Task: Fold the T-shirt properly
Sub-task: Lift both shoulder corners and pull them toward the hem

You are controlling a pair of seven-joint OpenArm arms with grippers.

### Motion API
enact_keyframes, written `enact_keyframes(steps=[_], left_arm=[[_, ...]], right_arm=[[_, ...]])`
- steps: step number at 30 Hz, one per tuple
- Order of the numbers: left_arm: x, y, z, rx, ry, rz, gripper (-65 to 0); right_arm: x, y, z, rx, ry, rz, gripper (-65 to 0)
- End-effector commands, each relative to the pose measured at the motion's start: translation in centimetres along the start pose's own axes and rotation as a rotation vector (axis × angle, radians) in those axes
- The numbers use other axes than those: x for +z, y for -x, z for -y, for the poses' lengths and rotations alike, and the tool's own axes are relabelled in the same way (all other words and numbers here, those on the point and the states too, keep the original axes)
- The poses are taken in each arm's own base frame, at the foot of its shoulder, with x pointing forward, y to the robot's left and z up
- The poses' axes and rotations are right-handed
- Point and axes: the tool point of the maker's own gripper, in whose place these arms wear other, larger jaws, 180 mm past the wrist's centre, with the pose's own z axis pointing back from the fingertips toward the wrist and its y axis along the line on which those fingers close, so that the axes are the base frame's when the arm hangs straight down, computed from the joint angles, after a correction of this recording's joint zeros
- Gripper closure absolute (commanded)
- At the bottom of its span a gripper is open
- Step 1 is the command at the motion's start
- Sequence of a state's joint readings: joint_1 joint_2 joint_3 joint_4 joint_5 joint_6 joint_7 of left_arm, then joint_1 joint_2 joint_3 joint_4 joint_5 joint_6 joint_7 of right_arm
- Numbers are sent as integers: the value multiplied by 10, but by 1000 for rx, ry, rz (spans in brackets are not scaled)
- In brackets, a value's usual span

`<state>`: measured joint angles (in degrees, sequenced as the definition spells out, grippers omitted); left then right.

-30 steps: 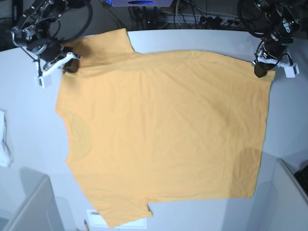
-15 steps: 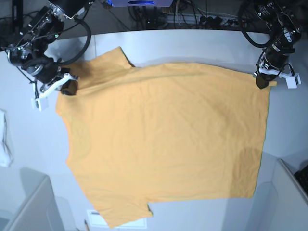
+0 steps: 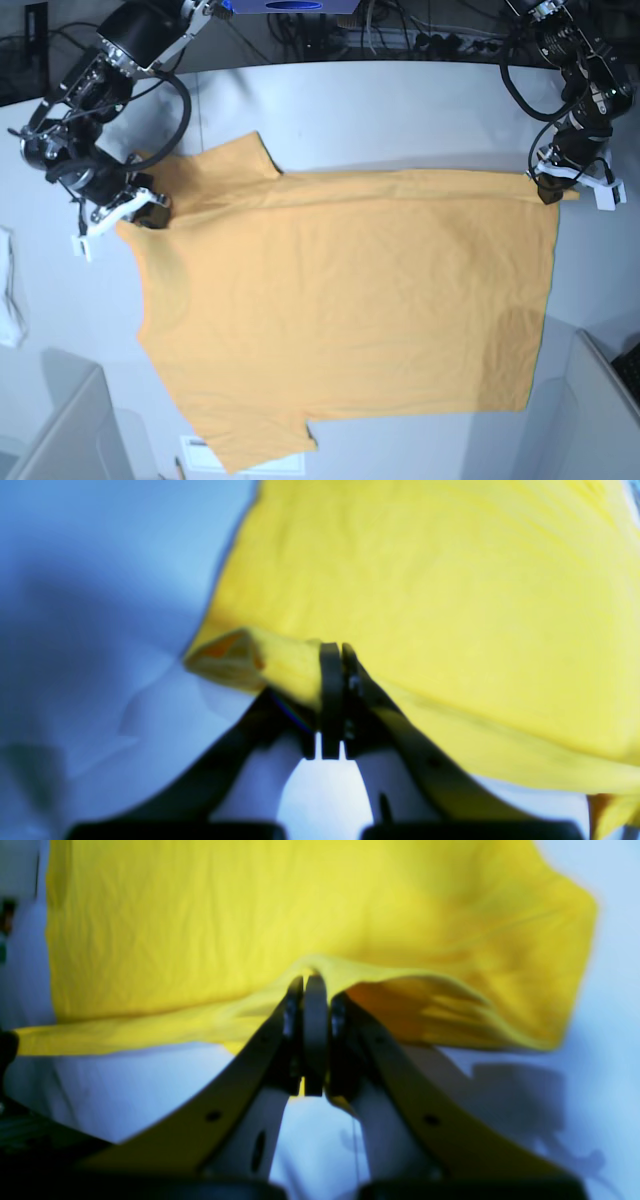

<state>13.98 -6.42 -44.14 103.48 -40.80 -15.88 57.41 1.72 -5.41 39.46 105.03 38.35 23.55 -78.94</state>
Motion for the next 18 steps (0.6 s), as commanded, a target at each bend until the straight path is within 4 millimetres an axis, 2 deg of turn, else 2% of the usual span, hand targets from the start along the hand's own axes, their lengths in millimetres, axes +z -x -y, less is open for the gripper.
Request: enact_keyframes(steps=[1,6,9,13,18], left_arm=[[3,-13,1,-20,8,41,0],[0,-25,7,-21,21,69,0],[-2,-30,9,-17,26,79,0],[-13,-29,-2,-34,-33,57,0],[-24,-28,6,-79,-41,35,0]], right_arm=[[-1,-20,-10,25,-31,52,0],[-15,-34,-19,16,-78,51,0],[-20,-43,-18,-4,-67,48,0],[-29,-53,-22,-17,-85,44,0],[-42,-64,-23,-20,-108,33,0]])
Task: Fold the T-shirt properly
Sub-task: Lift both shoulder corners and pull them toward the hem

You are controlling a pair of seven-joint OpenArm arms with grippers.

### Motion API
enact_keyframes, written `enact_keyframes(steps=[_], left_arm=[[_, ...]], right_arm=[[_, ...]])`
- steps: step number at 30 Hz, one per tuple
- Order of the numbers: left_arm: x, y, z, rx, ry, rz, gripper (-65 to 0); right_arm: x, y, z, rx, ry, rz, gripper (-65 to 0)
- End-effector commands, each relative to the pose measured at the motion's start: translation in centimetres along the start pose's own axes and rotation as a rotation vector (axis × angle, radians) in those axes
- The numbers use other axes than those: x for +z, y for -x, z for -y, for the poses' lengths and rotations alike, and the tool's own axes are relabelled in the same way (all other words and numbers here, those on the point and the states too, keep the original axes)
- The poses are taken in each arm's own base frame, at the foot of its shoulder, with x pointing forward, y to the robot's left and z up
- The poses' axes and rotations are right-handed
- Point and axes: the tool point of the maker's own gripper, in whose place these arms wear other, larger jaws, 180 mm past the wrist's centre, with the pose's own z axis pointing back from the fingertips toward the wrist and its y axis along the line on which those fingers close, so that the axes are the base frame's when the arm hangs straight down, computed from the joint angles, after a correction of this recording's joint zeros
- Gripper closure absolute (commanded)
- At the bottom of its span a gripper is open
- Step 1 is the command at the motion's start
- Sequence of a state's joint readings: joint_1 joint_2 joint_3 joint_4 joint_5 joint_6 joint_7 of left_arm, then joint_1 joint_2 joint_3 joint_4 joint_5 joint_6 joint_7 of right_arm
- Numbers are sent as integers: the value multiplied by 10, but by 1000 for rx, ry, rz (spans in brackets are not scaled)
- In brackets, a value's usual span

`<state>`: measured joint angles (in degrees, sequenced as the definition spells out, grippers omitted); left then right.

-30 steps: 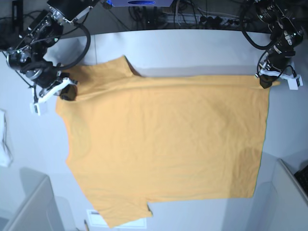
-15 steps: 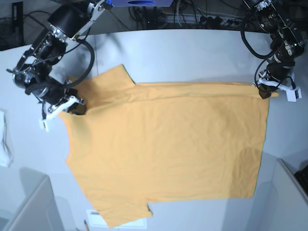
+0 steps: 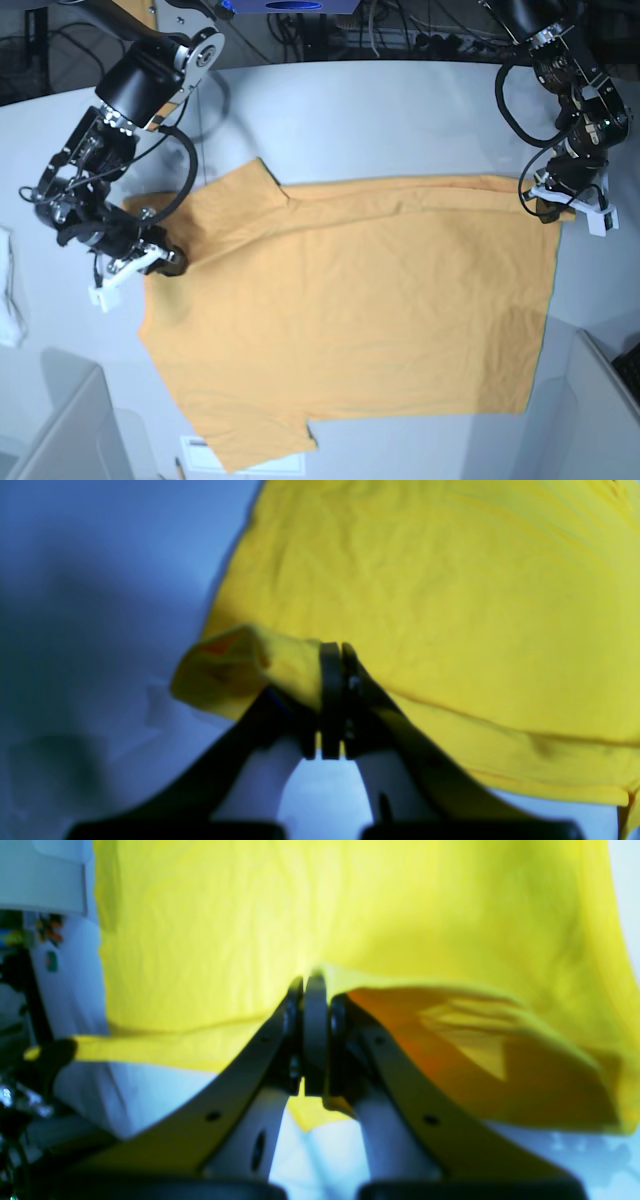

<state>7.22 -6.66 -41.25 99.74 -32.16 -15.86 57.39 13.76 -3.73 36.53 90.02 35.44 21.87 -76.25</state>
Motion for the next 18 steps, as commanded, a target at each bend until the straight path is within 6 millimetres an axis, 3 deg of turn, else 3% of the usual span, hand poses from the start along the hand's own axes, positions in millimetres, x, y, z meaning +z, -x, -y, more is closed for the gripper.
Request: enact_keyframes(steps=[1,7,13,18], left_arm=[[2,-16,4,-20,11,47,0],[-9,-21,12,-11,36,47,0],[-23,-11,6,35,37,7,0],[-24,-24,6,35,38,31,0]], right_arm=[[-1,-18,-10,33,-24,42,0],[-24,-18,-13,56,-48,24,0],[-26,-26,-15,8,-48,39,0],[-25,-36,-19,10,-56,55,0]])
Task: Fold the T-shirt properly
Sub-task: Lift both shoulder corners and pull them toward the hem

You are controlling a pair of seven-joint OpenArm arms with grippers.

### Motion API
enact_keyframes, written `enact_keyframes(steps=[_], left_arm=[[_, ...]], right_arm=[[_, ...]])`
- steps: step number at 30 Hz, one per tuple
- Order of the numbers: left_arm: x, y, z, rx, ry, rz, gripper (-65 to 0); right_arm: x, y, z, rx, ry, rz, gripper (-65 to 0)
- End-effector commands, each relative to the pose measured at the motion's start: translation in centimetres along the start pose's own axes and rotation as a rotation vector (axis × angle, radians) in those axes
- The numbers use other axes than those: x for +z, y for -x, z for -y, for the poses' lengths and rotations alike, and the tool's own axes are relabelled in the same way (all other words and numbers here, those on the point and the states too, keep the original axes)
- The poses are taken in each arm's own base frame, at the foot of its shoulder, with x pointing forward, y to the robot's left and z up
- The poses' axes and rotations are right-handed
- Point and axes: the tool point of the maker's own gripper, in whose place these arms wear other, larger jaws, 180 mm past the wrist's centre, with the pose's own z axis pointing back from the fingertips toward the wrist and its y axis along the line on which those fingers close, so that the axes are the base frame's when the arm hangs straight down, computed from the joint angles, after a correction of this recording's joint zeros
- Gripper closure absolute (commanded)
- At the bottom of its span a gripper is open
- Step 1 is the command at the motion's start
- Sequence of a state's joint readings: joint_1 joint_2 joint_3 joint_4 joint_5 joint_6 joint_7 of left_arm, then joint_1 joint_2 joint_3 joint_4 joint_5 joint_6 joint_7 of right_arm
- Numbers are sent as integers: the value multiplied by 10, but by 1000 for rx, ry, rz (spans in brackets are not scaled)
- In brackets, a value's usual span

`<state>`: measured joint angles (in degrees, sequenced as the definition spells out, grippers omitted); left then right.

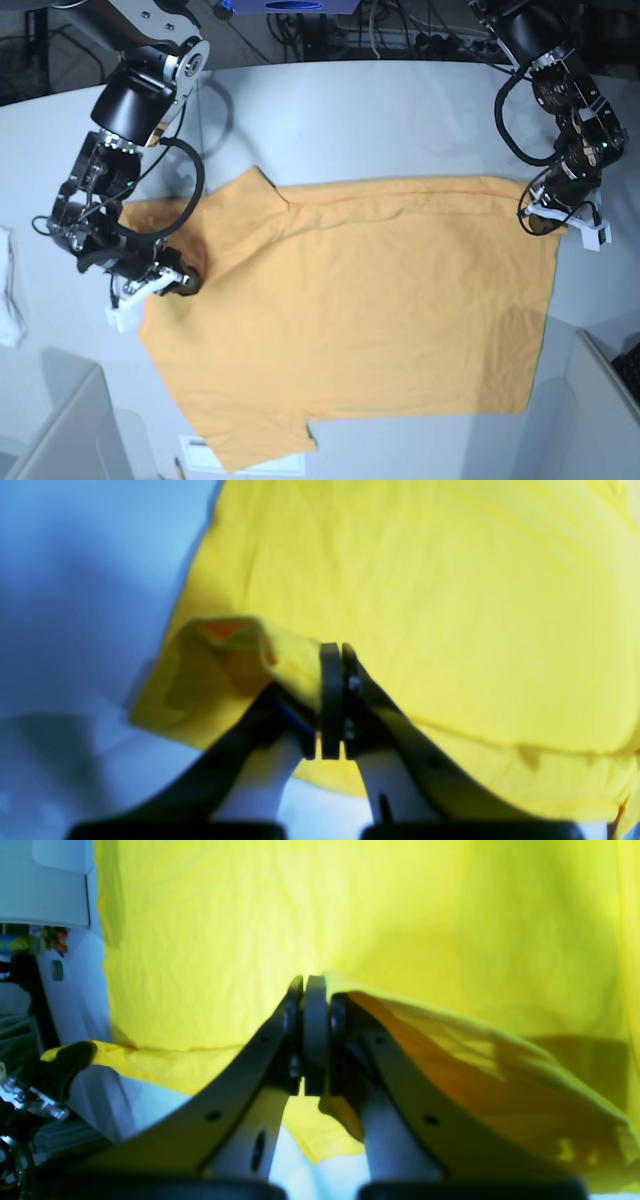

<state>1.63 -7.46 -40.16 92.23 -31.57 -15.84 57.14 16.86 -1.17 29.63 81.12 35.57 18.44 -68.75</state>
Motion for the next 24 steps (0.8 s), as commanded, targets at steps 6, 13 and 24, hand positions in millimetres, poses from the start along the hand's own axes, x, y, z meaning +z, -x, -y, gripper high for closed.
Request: enact_keyframes(steps=[6,13,24], left_arm=[[7,-25,-1,-33,2,62,0],[-4,-25,-4,-2,7,45,0],[-7,-37,1,10,18,70,0]], right_arm=[[4,-31,-15,29,-32,74,0],[-14,-43,-12,-19,-59,63,0],[-14,-55,0,-64,-33,109,0]])
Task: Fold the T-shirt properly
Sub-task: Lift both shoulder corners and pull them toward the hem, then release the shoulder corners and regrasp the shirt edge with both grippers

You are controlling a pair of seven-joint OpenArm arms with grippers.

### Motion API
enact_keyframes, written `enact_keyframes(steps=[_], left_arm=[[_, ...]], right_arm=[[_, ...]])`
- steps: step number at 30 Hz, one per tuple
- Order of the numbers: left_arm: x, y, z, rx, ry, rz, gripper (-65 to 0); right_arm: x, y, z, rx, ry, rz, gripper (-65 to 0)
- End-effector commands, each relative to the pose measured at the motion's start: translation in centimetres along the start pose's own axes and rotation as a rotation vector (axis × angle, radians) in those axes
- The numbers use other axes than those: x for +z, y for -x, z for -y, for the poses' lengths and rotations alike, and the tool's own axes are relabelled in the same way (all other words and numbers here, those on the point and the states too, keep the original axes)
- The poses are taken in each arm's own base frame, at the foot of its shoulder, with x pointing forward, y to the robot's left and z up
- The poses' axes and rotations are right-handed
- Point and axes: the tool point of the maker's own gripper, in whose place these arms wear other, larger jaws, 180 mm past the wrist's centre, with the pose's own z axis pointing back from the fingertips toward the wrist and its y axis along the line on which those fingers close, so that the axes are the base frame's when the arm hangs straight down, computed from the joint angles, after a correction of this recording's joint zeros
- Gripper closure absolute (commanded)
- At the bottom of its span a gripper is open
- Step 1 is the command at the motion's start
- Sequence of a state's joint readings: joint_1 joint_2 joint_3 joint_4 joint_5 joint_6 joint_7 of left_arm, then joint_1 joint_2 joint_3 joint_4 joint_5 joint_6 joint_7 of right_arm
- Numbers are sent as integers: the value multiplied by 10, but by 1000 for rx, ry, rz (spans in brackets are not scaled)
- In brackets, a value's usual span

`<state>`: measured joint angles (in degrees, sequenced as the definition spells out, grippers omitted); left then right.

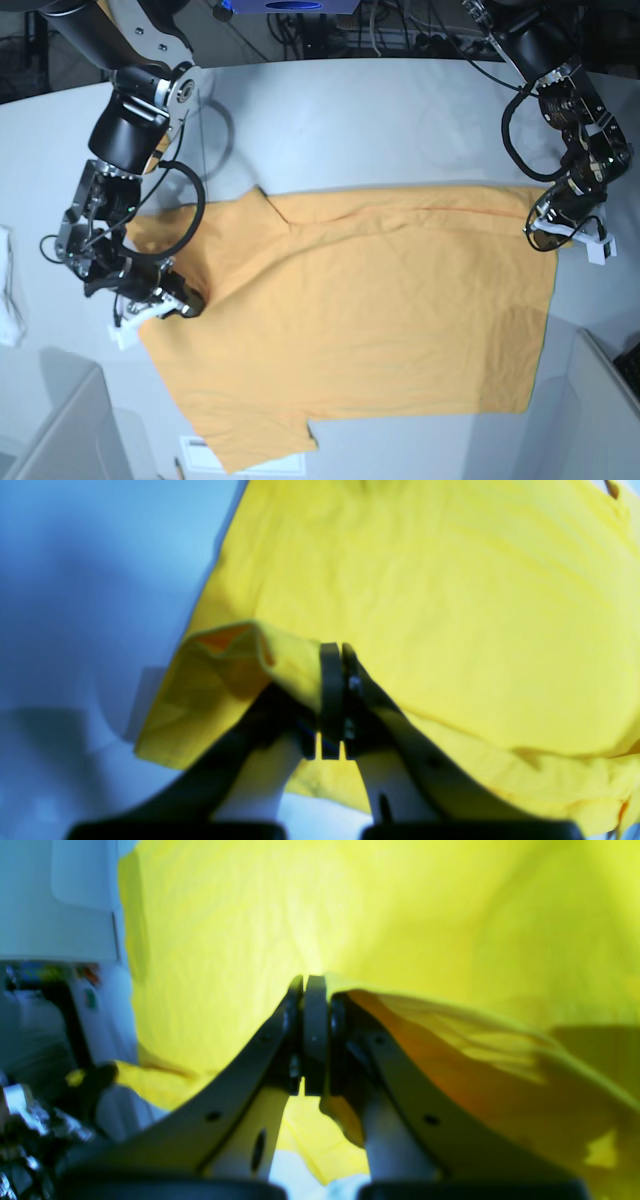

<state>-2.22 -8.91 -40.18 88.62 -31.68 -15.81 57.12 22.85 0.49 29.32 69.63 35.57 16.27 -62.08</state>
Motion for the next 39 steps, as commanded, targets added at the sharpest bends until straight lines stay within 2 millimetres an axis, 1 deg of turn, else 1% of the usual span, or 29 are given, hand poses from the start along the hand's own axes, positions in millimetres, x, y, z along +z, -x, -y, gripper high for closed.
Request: enact_keyframes(steps=[1,3,5,7,9,11,13,16,19,21,23,25,28,30,31,32,34,35,37,39], left_arm=[[3,-19,0,7,-1,52,0],[0,-16,-5,42,-17,42,0],[-3,-20,-2,51,-11,46,0],[-7,-18,-2,59,-7,37,0],[-9,-17,-1,64,-5,31,0],[-10,-18,0,65,-2,33,0],[-10,-18,0,67,-1,31,0],[-10,-20,0,70,-2,36,0],[-9,-24,-3,57,-9,38,0],[-12,-19,-8,66,-15,21,0],[-13,-17,-16,68,-29,2,0],[-19,-10,-12,43,-21,-33,0],[-24,-6,-5,-14,-11,-68,0],[-25,-7,-1,-22,-5,-69,0],[-25,-7,-1,-21,-4,-66,-46],[-25,-11,1,-21,1,-58,-95],[-26,-17,2,-18,3,-48,-189],[-25,-24,1,-25,1,-38,-232],[-26,-39,8,-26,13,-8,-306],[-27,-53,14,-27,25,19,-357]], right_arm=[[9,-31,-8,24,-12,81,0],[6,-31,-5,12,-12,75,0],[3,-32,-4,3,-14,66,0],[3,-33,1,-2,-6,59,0],[2,-36,1,-5,-7,78,0],[-5,-35,-3,24,-6,68,0],[-13,-28,-7,50,-5,42,0],[-19,-27,-12,72,-7,45,0],[-18,-30,-12,71,-7,62,0],[-18,-30,-12,71,-7,62,0],[-18,-30,-12,71,-7,62,0],[-18,-30,-12,71,-7,60,0],[-15,-33,-7,75,5,65,0],[-14,-34,-5,77,9,66,0],[-13,-35,-3,70,13,69,0],[-12,-35,-2,70,15,69,-42],[-7,-38,4,74,29,75,-146],[-6,-40,6,76,32,81,-179],[-3,-43,8,79,38,90,-186],[4,-50,11,94,49,129,-186]])
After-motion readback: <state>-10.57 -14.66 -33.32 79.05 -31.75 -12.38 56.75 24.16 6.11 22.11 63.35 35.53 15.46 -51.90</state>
